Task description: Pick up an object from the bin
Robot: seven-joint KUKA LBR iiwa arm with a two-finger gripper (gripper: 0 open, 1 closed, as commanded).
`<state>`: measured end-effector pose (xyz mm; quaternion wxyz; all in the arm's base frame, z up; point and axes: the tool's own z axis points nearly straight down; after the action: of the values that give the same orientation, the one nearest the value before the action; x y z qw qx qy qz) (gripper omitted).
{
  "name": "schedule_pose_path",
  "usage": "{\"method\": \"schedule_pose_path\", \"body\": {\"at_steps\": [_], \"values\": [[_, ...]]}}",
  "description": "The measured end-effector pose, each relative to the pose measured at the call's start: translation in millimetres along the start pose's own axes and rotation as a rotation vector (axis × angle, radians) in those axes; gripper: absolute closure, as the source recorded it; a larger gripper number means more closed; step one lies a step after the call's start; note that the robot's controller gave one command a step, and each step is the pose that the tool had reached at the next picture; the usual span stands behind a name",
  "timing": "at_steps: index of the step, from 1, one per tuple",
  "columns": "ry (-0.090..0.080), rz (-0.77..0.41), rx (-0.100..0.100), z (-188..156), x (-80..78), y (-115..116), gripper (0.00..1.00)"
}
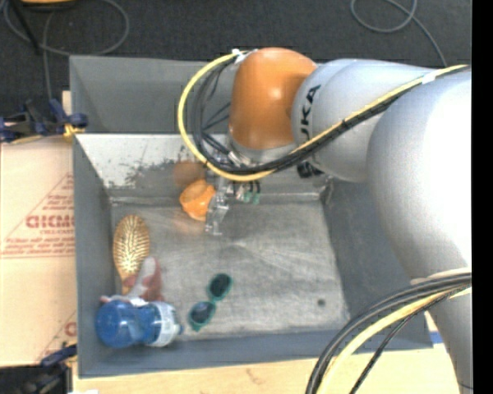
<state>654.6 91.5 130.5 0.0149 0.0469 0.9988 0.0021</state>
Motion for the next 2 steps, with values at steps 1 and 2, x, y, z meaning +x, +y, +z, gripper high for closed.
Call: {"method": "schedule_pose_path", "body": {"at_steps": [1, 2], "values": [[0.019, 0.028, 0.002, 58.1, 10.3, -7.3, 0.00], [0.024, 0.048, 0.000, 56.4, 1.3, -10.0, 1.00]]}}
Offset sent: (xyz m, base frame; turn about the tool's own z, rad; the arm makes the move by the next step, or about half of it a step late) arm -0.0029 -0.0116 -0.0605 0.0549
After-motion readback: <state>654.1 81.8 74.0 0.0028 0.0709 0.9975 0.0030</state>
